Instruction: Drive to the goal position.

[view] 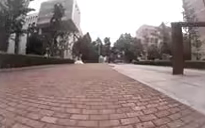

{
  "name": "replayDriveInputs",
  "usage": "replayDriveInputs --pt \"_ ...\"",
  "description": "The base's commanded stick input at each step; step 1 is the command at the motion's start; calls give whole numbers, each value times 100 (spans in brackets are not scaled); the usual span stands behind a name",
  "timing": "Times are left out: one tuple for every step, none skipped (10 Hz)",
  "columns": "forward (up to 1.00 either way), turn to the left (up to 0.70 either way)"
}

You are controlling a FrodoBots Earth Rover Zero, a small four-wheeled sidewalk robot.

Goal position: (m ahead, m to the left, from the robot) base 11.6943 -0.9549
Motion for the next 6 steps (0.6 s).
replayDriveInputs --pt "70 14" --pt "70 14" --pt "70 14" --pt "70 14" --pt "70 8" --pt "70 2"
